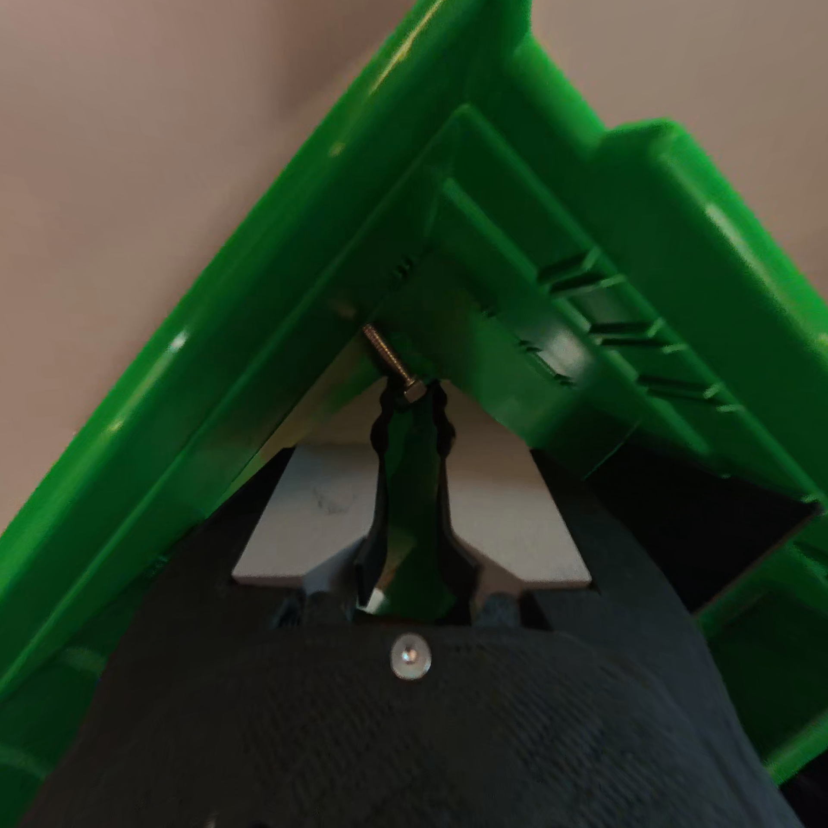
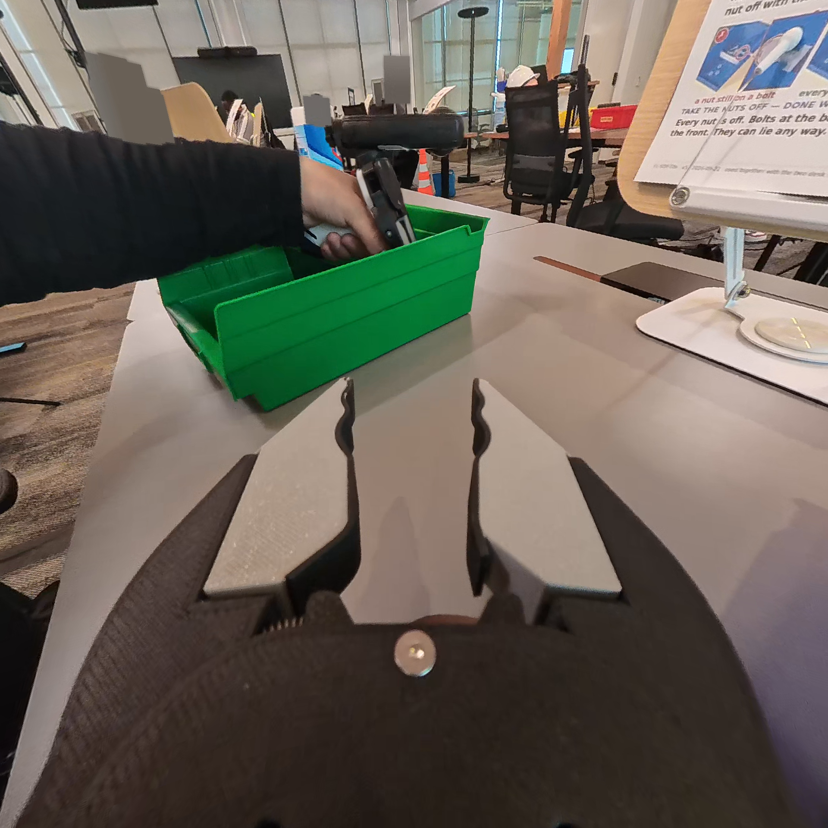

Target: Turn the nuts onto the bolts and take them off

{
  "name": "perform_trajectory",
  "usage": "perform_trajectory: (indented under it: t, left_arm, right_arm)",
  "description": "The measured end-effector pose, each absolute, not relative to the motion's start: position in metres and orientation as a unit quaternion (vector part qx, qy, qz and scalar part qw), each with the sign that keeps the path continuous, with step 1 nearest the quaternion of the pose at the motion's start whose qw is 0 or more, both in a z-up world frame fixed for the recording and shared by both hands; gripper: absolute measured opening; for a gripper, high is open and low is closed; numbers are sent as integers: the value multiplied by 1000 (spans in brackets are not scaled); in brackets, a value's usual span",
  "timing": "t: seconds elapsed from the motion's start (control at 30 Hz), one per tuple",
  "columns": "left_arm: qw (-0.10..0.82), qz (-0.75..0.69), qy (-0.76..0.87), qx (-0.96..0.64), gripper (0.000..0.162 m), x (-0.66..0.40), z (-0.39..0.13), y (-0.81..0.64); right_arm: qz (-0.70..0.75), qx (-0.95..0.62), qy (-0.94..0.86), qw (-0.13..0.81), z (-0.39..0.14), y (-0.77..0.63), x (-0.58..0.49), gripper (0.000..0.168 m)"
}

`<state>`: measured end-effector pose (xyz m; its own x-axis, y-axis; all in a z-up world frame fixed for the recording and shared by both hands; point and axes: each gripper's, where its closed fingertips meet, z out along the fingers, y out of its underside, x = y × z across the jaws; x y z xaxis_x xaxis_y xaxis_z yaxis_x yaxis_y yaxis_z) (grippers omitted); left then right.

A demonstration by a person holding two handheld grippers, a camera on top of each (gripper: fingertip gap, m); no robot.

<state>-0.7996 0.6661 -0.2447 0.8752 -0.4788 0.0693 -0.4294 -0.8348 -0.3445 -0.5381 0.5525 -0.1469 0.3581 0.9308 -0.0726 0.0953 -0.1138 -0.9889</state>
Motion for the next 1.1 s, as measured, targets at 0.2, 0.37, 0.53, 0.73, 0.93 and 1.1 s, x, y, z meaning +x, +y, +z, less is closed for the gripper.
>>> perform_trajectory:
  t: [0.2, 0.37, 0.53, 0.73, 0.93, 1.1]
  left_arm:
    - [184, -43, 256, -948, 15, -808, -225, 656]
    - [299, 7, 284, -911, 15, -795, -156, 649]
    - [478, -46, 300, -824, 15, -719, -73, 598]
    - [557, -112, 332, -753, 14, -606, -75, 531]
    - [556, -134, 340, -747, 14, -533, -142, 536]
    - [536, -96, 338, -767, 14, -537, -178, 565]
  right_arm:
    - [391, -638, -409, 523, -152, 554, -540, 49]
    - [402, -649, -398, 509, -157, 558, -540, 49]
    - [410, -658, -395, 492, -162, 560, -541, 51]
    - [304, -707, -370, 520, -176, 589, -526, 50]
    - [212, -719, -313, 584, -168, 618, -506, 29]
    - [189, -722, -299, 594, -167, 623, -497, 32]
